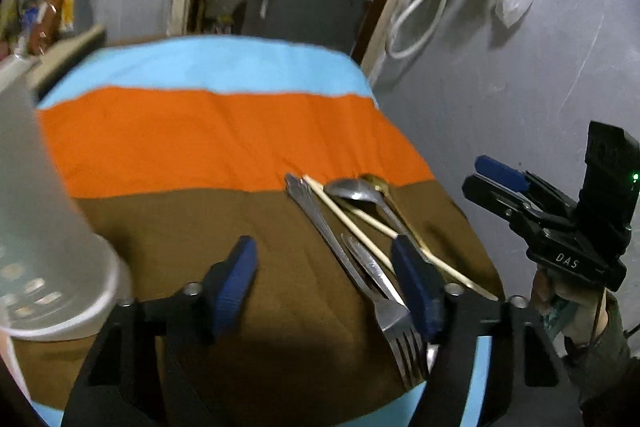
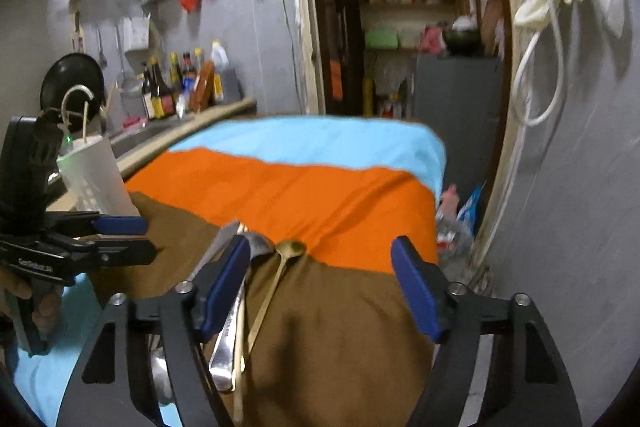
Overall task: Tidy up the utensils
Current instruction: 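Close the left tool on a silver knife while the right tool grasps a gold spoon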
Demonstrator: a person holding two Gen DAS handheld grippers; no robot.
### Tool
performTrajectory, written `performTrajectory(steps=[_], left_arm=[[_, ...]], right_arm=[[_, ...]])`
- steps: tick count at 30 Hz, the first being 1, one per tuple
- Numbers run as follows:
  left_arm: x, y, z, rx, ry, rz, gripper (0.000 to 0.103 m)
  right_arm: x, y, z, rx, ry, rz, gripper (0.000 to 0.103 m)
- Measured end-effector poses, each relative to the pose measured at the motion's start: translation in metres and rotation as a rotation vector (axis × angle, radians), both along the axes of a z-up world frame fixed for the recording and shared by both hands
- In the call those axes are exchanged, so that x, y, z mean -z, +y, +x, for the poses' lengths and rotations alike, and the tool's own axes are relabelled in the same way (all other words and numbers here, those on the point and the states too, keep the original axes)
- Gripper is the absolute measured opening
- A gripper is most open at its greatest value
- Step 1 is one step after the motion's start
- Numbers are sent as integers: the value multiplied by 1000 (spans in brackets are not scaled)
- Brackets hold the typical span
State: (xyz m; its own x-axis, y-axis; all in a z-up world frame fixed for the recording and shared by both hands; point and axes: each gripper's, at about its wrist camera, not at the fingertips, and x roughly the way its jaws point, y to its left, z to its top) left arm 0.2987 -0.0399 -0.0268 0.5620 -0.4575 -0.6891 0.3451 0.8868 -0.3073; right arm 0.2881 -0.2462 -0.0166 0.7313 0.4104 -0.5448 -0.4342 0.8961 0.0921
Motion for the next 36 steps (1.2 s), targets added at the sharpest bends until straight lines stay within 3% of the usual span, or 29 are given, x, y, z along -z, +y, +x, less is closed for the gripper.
performTrajectory(steps=[3,6,8,11,16,22,26,29,36], left_arm=[[9,0,15,24,86,-22,47],[8,4,27,41,112,-39,42],[9,6,35,53,153,-51,30],[9,6,41,73,186,-42,20],[10,4,45,97,217,-54,19],[16,6,61,83,271,-115,10],[17,4,62,77,261,-125,8],[17,3,61,64,246,-121,0],[21,3,62,64,258,-163,0]], right_arm=[[7,5,12,-31,63,-14,59],[11,10,18,-55,96,-31,53],[14,13,21,-72,124,-38,51],[19,17,24,-92,149,-54,49],[26,25,27,-117,179,-83,49],[36,34,33,-127,215,-112,47],[38,43,40,-119,215,-158,46],[40,48,49,-110,225,-186,44],[42,51,69,-101,275,-168,34]])
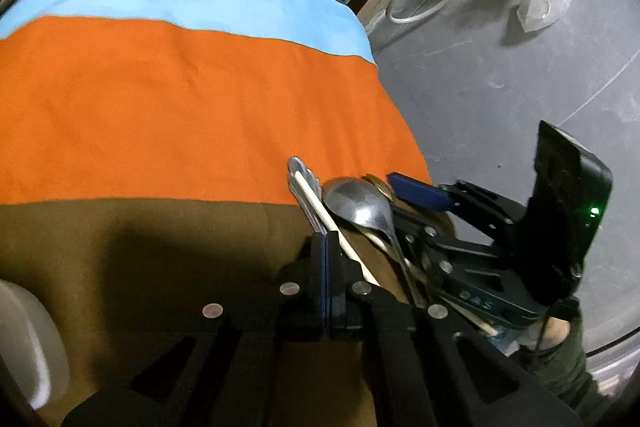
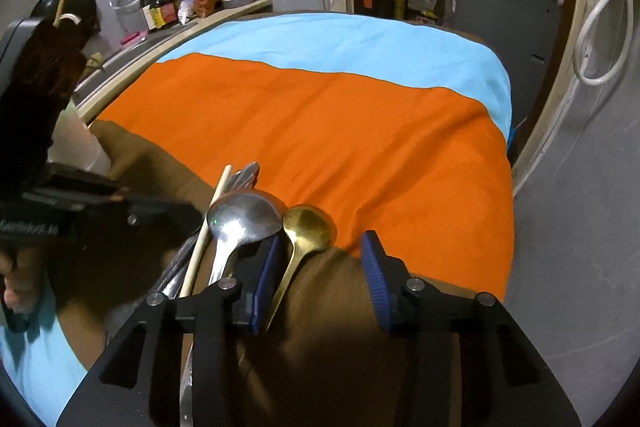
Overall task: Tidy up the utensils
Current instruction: 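Close the left tool on a silver knife while the right tool grasps a gold spoon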
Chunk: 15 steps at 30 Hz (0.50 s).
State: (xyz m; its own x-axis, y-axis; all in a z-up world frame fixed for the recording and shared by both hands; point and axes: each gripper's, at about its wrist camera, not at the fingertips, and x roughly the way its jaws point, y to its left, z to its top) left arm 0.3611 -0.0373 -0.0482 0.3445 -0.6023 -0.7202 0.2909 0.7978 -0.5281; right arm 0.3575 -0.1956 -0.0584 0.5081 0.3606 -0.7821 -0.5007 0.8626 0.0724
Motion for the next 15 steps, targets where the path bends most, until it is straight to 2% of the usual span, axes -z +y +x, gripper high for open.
performTrajectory(steps=[2,4,10,15], left_arm=[[0,2,-1,1,9,-14,0],[-1,4,-5,-1,20,-19,0],[-6,1,-12,38,45,-5,0],[-5,-4,-4,69,110,-27,10]], right_arm=[[0,0,1,-2,2,8,21],[-1,-2,-1,5,-5,9,13],[-2,-12,-8,23,-11,44,11],[-2,-16,-13,14,-18,50,11]])
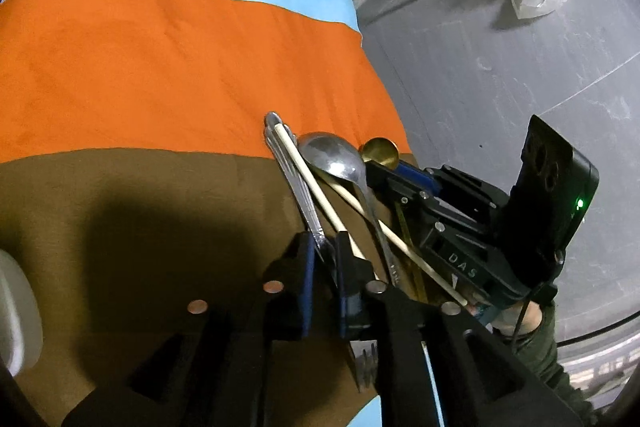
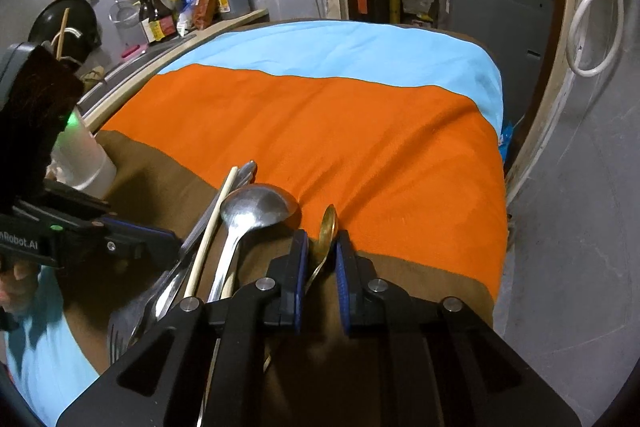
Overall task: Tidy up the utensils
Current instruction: 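Close the left tool on a silver knife while the right tool grasps a gold spoon, then lift both held utensils and carry them over the white holder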
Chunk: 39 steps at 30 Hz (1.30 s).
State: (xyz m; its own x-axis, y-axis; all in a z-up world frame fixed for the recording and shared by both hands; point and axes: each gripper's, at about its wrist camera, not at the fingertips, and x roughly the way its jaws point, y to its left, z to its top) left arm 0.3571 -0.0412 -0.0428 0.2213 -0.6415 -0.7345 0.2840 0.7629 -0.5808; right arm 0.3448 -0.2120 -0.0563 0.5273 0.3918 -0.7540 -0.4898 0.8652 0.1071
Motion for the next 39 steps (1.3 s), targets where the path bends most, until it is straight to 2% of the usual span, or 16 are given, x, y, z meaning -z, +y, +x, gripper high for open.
performTrajectory(steps=[7,8,16,25,30,33,35,39], left_arm=[[-3,-11,10,54,-1,70,13],[-3,-14,12,50,-1,77,9],[3,-5,6,-5,-13,12,5],[-2,18,-22,-19,-23,-9,3],[-2,13,-20,5,7,6,4],[-2,3,-12,40,13,45,6],[-5,1,-15,52,3,69,6],[-7,3,-29,31,-67,76,3]], right_arm=[[1,-4,3,-8,9,26,11],[1,-4,3,-8,8,25,11],[1,-4,3,0,11,36,10],[1,-6,-2,15,17,55,4],[2,-5,-1,21,32,58,3],[1,-5,6,10,72,67,3],[2,-7,11,22,99,94,3],[-1,-5,4,57,67,91,2]])
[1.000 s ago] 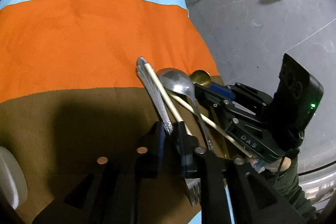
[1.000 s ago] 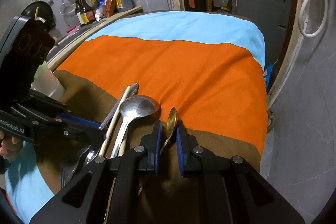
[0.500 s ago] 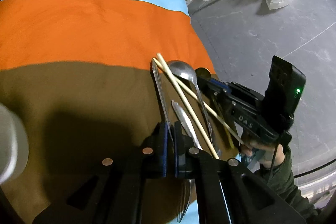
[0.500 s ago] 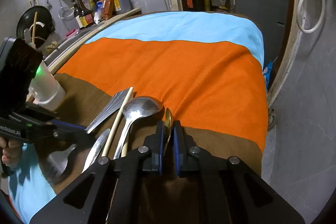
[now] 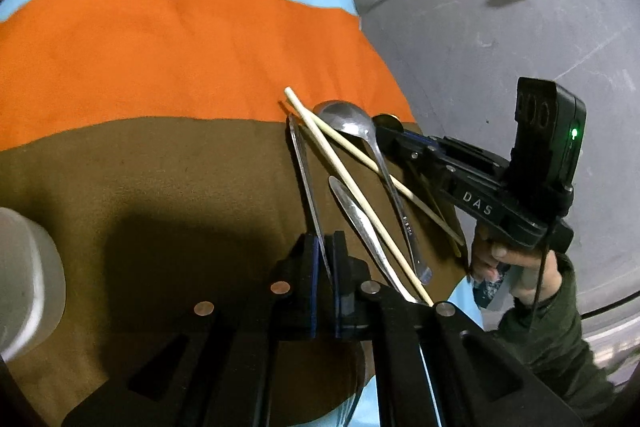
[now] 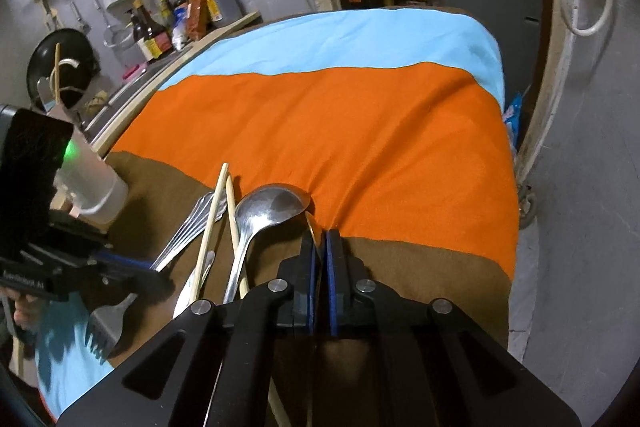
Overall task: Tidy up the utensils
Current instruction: 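Lift both held utensils and carry them over the white holder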
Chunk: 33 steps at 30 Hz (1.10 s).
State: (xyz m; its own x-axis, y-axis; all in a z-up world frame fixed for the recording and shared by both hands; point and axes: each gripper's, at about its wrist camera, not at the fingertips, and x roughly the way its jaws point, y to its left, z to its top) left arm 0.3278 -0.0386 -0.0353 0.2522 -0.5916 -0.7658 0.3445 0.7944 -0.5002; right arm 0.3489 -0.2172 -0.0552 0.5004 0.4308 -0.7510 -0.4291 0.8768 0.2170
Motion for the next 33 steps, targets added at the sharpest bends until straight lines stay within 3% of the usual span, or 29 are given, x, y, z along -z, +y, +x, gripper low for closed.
performTrajectory(steps=[8,20,33], left_arm=[[-18,21,-40,-29,-142,-168,0],[-64,65,-92,-184,-454,-281,0],[-125,114,-119,-345,-714,-261,0]], right_arm=[[-28,-17,-31,103,-156,147,2],[-76,4,-78,95,-452,274,2],[-142,75,-100,-53,-709,496,2]])
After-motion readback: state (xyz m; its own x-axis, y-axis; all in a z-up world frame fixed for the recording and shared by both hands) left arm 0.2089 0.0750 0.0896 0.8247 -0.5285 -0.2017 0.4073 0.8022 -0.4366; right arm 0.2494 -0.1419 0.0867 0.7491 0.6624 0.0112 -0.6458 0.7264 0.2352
